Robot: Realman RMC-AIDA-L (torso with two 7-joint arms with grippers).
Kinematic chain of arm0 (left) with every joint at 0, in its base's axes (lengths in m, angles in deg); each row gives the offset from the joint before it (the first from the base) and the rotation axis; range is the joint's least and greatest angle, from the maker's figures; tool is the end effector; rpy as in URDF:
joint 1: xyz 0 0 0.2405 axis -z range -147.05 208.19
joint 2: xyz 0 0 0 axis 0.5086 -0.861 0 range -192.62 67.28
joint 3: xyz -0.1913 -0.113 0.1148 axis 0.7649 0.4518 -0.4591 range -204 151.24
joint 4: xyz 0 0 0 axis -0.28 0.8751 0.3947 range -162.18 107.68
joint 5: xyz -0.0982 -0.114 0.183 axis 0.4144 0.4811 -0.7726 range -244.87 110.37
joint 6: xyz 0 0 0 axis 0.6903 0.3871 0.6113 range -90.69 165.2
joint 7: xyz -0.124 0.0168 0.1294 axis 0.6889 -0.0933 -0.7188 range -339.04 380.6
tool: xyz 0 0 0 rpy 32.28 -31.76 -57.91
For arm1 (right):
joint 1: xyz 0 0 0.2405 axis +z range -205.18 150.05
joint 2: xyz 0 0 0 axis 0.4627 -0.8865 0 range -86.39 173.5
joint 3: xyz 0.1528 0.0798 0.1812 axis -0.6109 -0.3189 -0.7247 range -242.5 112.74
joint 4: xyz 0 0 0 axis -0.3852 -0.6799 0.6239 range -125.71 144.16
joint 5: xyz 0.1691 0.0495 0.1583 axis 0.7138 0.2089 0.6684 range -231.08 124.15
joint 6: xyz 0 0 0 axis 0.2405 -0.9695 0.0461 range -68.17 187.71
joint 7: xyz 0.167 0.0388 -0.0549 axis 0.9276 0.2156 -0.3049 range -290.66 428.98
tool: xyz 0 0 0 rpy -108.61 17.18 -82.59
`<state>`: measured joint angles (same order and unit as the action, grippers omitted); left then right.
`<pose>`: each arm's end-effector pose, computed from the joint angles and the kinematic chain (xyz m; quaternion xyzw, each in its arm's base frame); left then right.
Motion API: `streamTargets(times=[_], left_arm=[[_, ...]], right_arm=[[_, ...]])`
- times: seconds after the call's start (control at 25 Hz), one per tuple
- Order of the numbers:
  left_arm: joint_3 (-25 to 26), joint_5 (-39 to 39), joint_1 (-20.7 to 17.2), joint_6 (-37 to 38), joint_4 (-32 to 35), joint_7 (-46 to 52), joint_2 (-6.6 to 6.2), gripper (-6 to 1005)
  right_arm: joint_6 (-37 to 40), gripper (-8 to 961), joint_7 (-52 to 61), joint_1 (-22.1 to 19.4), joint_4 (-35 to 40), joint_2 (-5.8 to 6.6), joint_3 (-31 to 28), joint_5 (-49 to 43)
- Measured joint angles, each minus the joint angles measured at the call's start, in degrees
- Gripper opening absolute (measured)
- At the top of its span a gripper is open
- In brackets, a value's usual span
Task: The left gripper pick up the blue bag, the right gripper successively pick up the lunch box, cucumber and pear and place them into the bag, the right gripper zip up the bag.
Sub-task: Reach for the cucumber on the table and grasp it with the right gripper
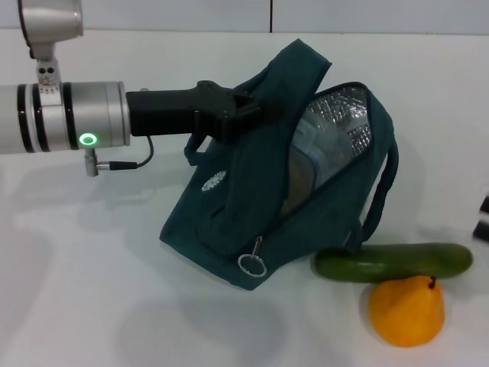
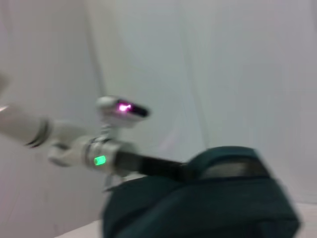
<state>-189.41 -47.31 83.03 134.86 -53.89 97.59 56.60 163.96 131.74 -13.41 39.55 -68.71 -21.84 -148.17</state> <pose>-0.2052 0.3886 -0.0415 -0.9162 -0.2509 -0.3059 0.0637 0.3141 0.2702 0.0275 -0.8987 0.1735 0.3616 0.1775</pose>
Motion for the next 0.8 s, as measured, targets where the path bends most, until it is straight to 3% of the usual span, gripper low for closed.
streamTargets(times=[0.2, 0.4, 0.56, 0.68, 0.72, 0.8], left_arm=[[0.0, 0.0, 0.1, -0.1, 0.2, 0.0, 0.00, 40], [0.0, 0.0, 0.4, -0.7, 0.2, 0.0, 0.00, 40], [0.0, 0.0, 0.7, -0.7, 0.2, 0.0, -0.01, 40], [0.0, 0.2, 0.8, -0.7, 0.2, 0.0, -0.01, 40], [0.0, 0.3, 0.8, -0.7, 0.2, 0.0, -0.01, 40], [0.0, 0.4, 0.9, -0.7, 0.2, 0.0, -0.01, 40]], right_arm=[[-2.5, 394, 10.9, 3.0, 5.2, 1.17, 0.7, -2.3], [-5.6, 395, 22.1, 6.1, 15.2, 0.09, 0.9, -9.5], [-6.7, 396, 30.9, 10.6, 20.4, 0.31, 3.3, -17.2], [-6.7, 514, 34.5, 12.3, 23.2, 0.27, 4.6, -20.6], [-7.1, 547, 40.5, 14.7, 28.0, -0.07, 5.8, -27.3], [-6.9, 613, 42.6, 16.0, 30.2, -0.17, 6.2, -30.6]])
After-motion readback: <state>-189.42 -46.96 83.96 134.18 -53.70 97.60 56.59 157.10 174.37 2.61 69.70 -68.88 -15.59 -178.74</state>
